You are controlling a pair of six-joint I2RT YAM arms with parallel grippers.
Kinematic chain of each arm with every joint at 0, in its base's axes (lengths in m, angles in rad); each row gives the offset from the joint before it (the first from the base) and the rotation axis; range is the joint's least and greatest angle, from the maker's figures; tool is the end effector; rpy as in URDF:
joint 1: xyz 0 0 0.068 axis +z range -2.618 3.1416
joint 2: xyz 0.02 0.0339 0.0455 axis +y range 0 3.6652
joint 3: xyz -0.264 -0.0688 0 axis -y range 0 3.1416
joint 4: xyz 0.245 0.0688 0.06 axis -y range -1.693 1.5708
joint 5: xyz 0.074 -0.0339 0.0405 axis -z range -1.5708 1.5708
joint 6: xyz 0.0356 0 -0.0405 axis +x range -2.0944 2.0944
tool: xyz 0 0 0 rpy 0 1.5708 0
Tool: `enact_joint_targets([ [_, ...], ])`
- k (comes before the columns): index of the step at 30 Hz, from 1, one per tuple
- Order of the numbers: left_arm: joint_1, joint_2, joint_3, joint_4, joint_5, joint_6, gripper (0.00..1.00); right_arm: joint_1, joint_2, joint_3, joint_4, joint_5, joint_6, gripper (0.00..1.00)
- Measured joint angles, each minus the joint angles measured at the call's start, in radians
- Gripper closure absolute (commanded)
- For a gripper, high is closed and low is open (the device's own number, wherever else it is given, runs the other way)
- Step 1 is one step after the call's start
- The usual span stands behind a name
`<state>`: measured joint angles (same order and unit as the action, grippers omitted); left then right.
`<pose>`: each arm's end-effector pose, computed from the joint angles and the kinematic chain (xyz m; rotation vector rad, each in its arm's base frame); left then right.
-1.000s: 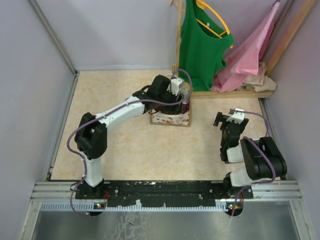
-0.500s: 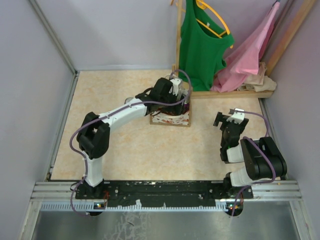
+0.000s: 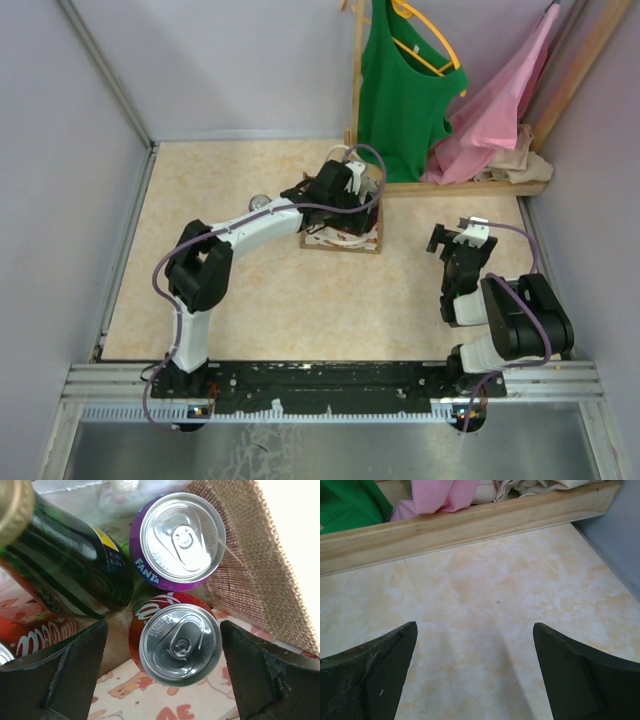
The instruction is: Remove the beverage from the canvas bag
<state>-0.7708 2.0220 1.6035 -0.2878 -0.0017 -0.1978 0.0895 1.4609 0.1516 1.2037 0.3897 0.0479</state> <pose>0.3349 -0.3251 0.2352 0.6571 2.2338 -0.4984 0.2190 0.0061 0.1435 0.2582 1.6532 -0.2226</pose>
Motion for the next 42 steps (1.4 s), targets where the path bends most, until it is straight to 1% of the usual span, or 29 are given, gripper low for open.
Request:
enact_joint_targets([
  [1, 0.000, 0.003, 0.001, 0.000, -0.003, 0.000, 0.01, 0.000, 0.000, 0.000, 0.000, 0.000, 0.000, 0.01],
  [3, 0.000, 0.012, 0.001, 0.001, -0.010, 0.000, 0.04, 0.000, 0.000, 0.000, 0.000, 0.000, 0.000, 0.01],
  [5, 0.000, 0.019, 0.002, 0.003, -0.012, -0.003, 0.12, 0.000, 0.000, 0.000, 0.000, 0.000, 0.000, 0.01],
  [6, -0.001, 0.023, 0.003, 0.006, -0.011, -0.005, 0.22, 0.000, 0.000, 0.000, 0.000, 0.000, 0.000, 0.01],
  [7, -0.002, 0.026, 0.003, 0.010, -0.011, -0.006, 0.35, 0.000, 0.000, 0.000, 0.000, 0.000, 0.000, 0.01],
  [8, -0.003, 0.031, 0.004, 0.020, -0.006, -0.007, 0.50, 0.000, 0.000, 0.000, 0.000, 0.000, 0.000, 0.01],
  [10, -0.007, 0.036, 0.009, 0.028, -0.008, -0.003, 0.76, 0.000, 0.000, 0.000, 0.000, 0.000, 0.000, 0.01],
  [12, -0.009, 0.037, 0.011, 0.030, -0.012, 0.002, 0.95, 0.000, 0.000, 0.000, 0.000, 0.000, 0.000, 0.01],
  [13, -0.009, 0.037, 0.011, 0.029, -0.014, 0.004, 1.00, 0.000, 0.000, 0.000, 0.000, 0.000, 0.000, 0.01],
  [19, -0.008, 0.037, 0.012, 0.028, -0.002, 0.033, 1.00, 0.000, 0.000, 0.000, 0.000, 0.000, 0.000, 0.01],
  [23, -0.008, 0.037, 0.025, 0.008, 0.037, 0.074, 1.00, 0.000, 0.000, 0.000, 0.000, 0.000, 0.000, 0.01],
  [33, -0.008, 0.024, 0.203, -0.176, 0.172, 0.219, 1.00, 0.000, 0.000, 0.000, 0.000, 0.000, 0.000, 0.01],
  [37, -0.008, -0.010, 0.235, -0.220, 0.192, 0.249, 1.00, 0.000, 0.000, 0.000, 0.000, 0.000, 0.000, 0.01],
  [42, -0.008, -0.054, 0.274, -0.272, 0.182, 0.291, 1.00, 0.000, 0.000, 0.000, 0.000, 0.000, 0.000, 0.01],
])
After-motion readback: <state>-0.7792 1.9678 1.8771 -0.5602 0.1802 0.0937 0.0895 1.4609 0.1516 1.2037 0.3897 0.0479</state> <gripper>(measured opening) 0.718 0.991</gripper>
